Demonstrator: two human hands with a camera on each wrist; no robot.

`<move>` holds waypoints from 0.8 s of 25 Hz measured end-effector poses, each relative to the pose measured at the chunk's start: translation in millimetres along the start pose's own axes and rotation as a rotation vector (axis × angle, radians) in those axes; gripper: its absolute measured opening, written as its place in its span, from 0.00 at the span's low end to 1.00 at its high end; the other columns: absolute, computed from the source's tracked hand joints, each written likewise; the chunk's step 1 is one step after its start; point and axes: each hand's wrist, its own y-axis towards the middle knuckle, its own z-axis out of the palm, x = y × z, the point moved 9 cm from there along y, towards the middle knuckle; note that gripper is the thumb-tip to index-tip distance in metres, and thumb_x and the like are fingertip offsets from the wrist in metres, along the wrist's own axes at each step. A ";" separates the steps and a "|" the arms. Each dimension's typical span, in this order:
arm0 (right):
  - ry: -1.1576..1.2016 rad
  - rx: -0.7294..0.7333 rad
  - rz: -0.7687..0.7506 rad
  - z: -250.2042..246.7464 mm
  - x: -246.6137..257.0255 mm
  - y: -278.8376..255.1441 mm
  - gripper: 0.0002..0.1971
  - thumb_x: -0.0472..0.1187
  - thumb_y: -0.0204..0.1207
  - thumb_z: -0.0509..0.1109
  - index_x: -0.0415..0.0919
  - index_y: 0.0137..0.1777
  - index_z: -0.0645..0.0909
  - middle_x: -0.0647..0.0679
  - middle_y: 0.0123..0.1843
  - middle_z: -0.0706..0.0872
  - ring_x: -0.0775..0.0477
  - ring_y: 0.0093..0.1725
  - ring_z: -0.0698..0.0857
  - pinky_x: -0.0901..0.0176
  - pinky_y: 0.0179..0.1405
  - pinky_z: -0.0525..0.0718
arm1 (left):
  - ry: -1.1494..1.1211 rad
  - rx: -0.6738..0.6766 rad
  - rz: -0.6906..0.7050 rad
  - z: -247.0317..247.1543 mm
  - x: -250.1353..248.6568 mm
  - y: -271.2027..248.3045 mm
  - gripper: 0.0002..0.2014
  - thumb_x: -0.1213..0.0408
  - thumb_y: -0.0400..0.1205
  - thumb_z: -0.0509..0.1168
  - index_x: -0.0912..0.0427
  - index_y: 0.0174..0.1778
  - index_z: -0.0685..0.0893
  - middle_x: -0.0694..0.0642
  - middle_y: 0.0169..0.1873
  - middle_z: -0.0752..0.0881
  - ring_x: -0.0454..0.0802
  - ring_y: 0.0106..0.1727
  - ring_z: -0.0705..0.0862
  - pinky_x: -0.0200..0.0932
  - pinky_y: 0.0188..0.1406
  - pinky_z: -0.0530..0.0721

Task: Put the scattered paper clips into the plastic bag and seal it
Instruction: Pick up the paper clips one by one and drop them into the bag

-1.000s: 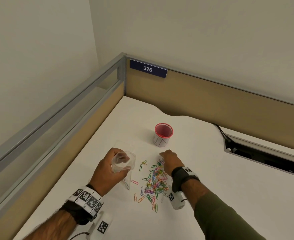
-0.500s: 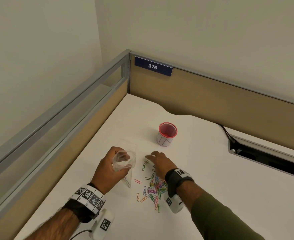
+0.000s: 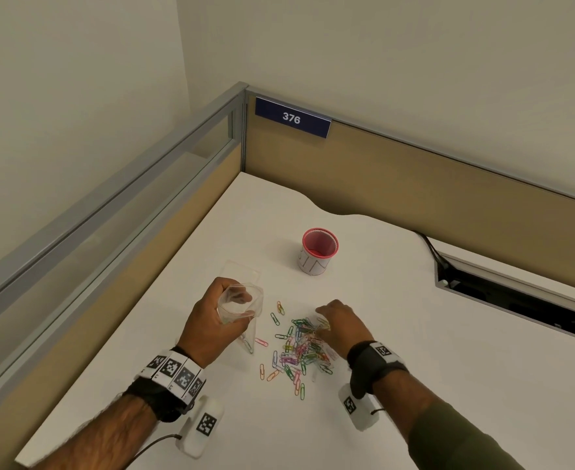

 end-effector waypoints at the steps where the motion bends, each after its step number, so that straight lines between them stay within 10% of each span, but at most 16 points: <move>1: -0.004 0.051 0.041 3.2 -4.0 -0.8 0.30 0.51 0.75 0.73 0.49 0.76 0.70 0.45 0.72 0.74 0.43 0.70 0.73 0.49 0.70 0.76 | -0.001 0.006 0.000 2.0 -0.7 -0.6 0.23 0.74 0.72 0.79 0.54 0.57 0.79 0.42 0.50 0.88 0.44 0.57 0.88 0.32 0.59 0.83; 5: -0.059 0.170 0.024 28.2 15.1 -1.0 0.38 0.56 0.68 0.77 0.53 0.77 0.67 0.46 0.71 0.71 0.41 0.71 0.70 0.43 0.67 0.78 | 0.017 0.021 0.005 10.0 -4.5 -2.8 0.22 0.73 0.72 0.80 0.55 0.57 0.80 0.40 0.49 0.88 0.41 0.56 0.87 0.27 0.55 0.82; 11: -0.184 0.047 -0.044 37.9 32.0 5.5 0.12 0.43 0.81 0.63 0.43 0.62 0.78 0.42 0.58 0.77 0.40 0.60 0.78 0.48 0.56 0.83 | 0.032 0.010 -0.025 13.6 -3.2 -5.4 0.22 0.71 0.72 0.80 0.54 0.57 0.79 0.47 0.51 0.90 0.40 0.57 0.88 0.28 0.56 0.82; 20: 0.090 -0.113 0.077 1.8 0.4 -0.3 0.09 0.35 0.76 0.66 0.41 0.52 0.86 0.43 0.53 0.89 0.41 0.52 0.85 0.54 0.52 0.83 | 0.029 0.020 -0.053 16.7 -1.0 -3.5 0.23 0.73 0.72 0.79 0.54 0.57 0.78 0.51 0.52 0.90 0.38 0.57 0.87 0.26 0.55 0.81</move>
